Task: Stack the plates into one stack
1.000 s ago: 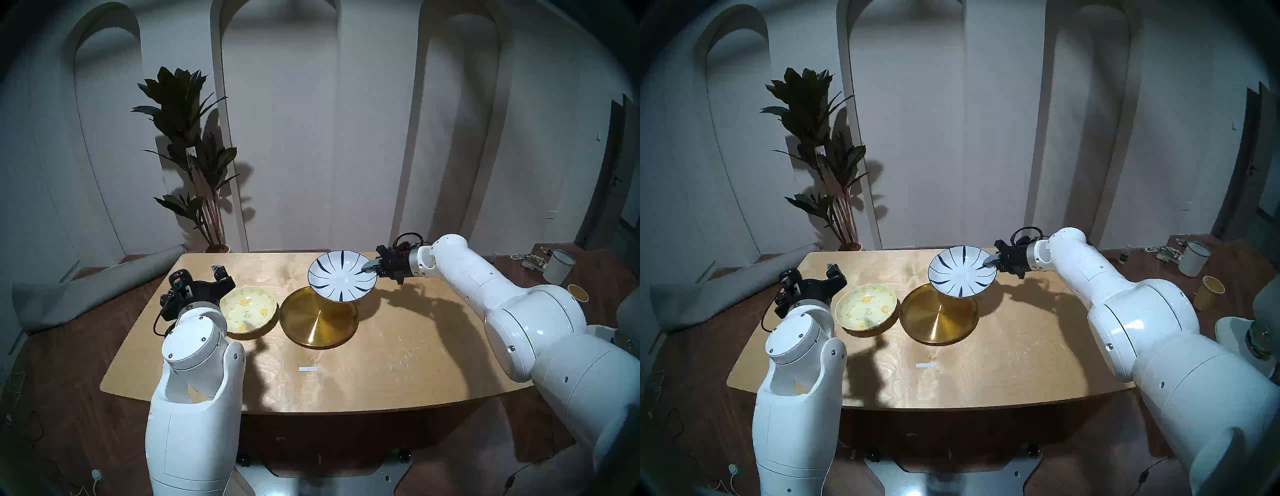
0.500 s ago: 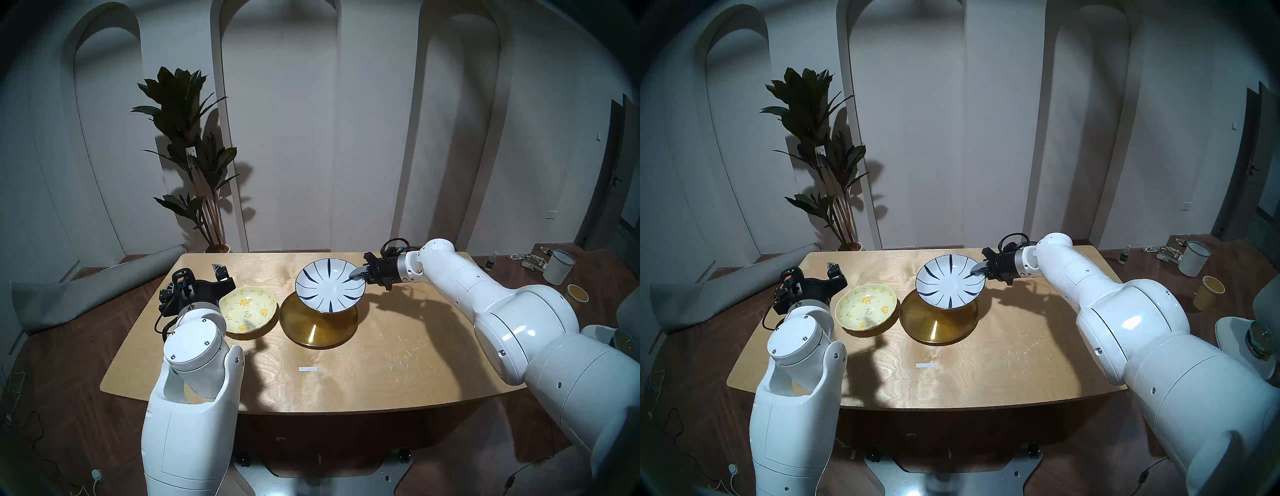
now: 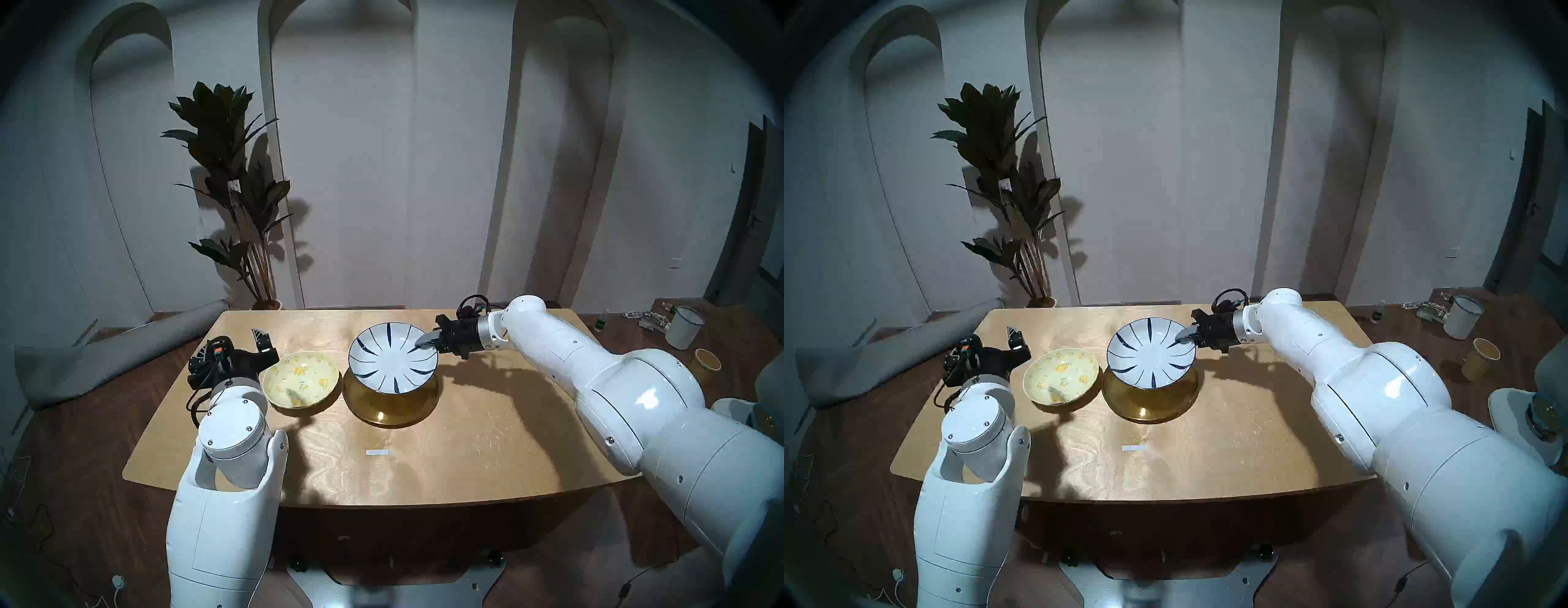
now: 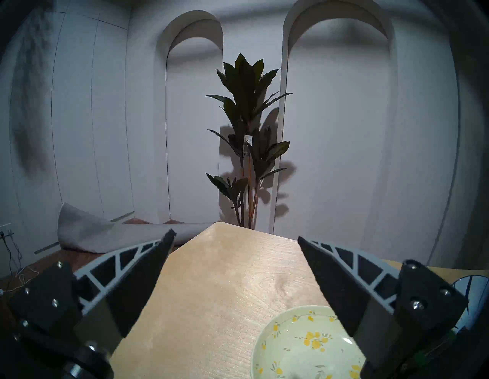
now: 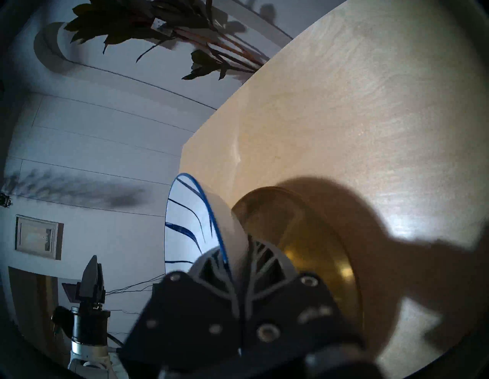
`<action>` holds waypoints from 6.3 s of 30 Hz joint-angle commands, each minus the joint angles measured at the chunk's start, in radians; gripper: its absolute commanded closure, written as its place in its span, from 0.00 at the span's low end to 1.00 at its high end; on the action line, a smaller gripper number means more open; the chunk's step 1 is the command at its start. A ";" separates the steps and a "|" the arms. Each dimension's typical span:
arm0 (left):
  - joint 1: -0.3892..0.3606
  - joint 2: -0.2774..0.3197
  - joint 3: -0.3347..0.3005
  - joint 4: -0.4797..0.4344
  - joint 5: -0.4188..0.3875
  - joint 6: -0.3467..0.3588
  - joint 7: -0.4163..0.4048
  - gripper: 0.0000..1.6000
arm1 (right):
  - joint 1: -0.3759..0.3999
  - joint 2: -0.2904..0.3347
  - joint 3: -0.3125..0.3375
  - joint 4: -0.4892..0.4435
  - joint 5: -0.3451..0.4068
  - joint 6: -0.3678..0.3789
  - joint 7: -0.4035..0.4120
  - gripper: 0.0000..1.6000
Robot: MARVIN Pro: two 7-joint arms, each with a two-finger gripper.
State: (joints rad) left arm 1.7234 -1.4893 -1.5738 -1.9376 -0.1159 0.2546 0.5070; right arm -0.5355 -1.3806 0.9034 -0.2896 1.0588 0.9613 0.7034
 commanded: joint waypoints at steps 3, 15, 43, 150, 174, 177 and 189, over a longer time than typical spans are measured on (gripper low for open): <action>-0.085 0.018 0.007 0.069 0.046 -0.072 0.011 0.00 | 0.038 0.019 -0.047 -0.023 -0.003 -0.001 0.126 1.00; -0.150 0.077 -0.032 0.196 0.051 -0.155 -0.026 0.00 | 0.038 0.044 -0.129 -0.032 -0.023 -0.001 0.229 1.00; -0.264 0.294 -0.134 0.342 -0.086 -0.060 -0.433 0.00 | 0.047 0.020 -0.143 0.044 -0.020 -0.001 0.206 1.00; -0.227 0.442 -0.159 0.329 -0.044 -0.029 -0.744 0.00 | -0.021 0.150 -0.257 0.017 -0.172 -0.206 0.237 0.00; -0.270 0.412 -0.063 0.348 -0.060 -0.022 -0.805 0.00 | 0.058 0.278 -0.238 -0.129 -0.263 -0.602 0.157 0.00; -0.284 0.411 -0.063 0.356 -0.066 -0.020 -0.808 0.00 | 0.048 0.287 -0.233 -0.150 -0.272 -0.650 0.149 0.00; -0.330 0.394 -0.059 0.388 -0.087 -0.011 -0.814 0.00 | -0.028 0.310 -0.192 -0.216 -0.279 -0.832 0.079 0.00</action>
State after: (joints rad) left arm 1.4500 -1.0890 -1.6310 -1.5536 -0.1969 0.2377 -0.3130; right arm -0.5255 -1.0847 0.6780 -0.4703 0.7576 0.2176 0.8192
